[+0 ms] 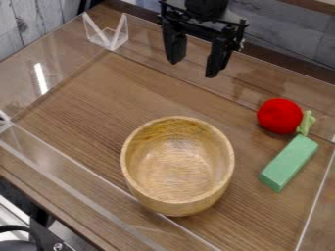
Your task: Remove the green stick from the brown bowl and put it on the table
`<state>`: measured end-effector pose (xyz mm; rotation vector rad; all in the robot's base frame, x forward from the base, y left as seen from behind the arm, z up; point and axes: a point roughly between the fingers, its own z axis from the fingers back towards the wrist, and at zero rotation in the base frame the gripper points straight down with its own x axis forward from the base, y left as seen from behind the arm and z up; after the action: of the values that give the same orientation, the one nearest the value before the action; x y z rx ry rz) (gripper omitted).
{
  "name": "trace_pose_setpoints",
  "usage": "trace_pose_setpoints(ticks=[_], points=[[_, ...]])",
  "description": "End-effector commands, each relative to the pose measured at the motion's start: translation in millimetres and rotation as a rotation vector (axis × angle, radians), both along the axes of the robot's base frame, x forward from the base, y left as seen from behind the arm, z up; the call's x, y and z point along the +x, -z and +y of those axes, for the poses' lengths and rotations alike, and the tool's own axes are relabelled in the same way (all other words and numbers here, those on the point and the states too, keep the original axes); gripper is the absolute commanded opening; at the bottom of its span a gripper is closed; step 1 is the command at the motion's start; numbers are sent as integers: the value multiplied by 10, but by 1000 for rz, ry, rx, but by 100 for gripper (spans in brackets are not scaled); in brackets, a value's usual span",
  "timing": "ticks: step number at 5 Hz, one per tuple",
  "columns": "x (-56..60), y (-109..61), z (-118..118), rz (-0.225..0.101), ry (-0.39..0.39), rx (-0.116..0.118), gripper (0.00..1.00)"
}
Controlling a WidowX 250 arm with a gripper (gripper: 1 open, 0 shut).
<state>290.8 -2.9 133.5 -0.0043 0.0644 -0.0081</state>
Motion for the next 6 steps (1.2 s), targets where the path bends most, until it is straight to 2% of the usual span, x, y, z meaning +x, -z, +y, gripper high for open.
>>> trace_pose_setpoints(ticks=[1, 2, 4, 5, 6], points=[[37, 4, -65, -6, -11, 2, 100], [75, -27, -126, -19, -16, 4, 100], [89, -82, 128, -38, -92, 32, 100], [161, -213, 138, -46, -55, 21, 100], [181, -177, 82, -33, -21, 20, 100]])
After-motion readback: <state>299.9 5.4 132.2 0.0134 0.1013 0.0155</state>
